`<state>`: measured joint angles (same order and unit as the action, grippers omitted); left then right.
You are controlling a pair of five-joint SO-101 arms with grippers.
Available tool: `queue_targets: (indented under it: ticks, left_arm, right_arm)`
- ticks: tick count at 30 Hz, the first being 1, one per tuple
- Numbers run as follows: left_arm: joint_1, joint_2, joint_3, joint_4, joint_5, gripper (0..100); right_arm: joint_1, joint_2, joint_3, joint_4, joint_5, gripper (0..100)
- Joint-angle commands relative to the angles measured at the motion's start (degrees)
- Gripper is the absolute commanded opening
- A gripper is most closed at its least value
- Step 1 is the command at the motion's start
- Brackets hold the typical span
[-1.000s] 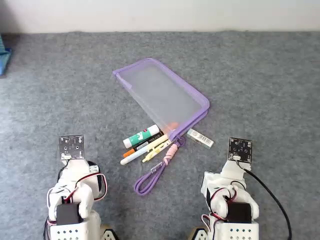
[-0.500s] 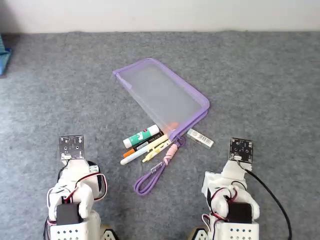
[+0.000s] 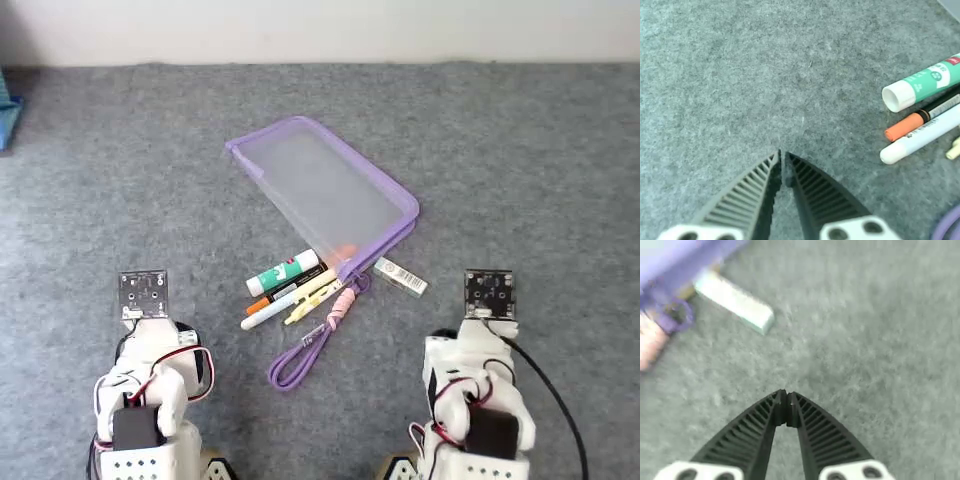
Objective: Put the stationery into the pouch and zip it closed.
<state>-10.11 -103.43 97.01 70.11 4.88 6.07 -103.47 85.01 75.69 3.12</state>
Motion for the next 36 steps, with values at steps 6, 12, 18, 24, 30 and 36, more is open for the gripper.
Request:
queue_targets:
  ticks: [6, 12, 18, 24, 30, 36]
  left_arm:
    - [-0.18, -0.26, -0.48, 0.26, 0.62, 1]
    - [-0.18, -0.26, -0.48, 0.26, 0.62, 1]
    - [-0.18, -0.26, -0.48, 0.26, 0.62, 1]
    - [-0.18, -0.26, -0.48, 0.26, 0.62, 1]
    - [-0.18, -0.26, -0.48, 0.26, 0.62, 1]
    - [-0.18, -0.26, -0.48, 0.26, 0.62, 1]
  right_arm:
    - [-9.8, 20.62, -22.42, 5.23, -7.47, 0.8]
    - [-17.27, 47.34, -32.53, 5.93, -14.51, 0.9]
    - [-23.69, 66.86, -38.95, -3.82, -22.15, 1.0]
    - [-29.05, 81.36, -48.09, -7.96, -29.36, 1.0]
    - [-34.33, 93.93, -57.85, -7.6, -31.03, 1.0]
    - [-35.21, 103.08, -64.18, -7.52, -31.3, 9.1]
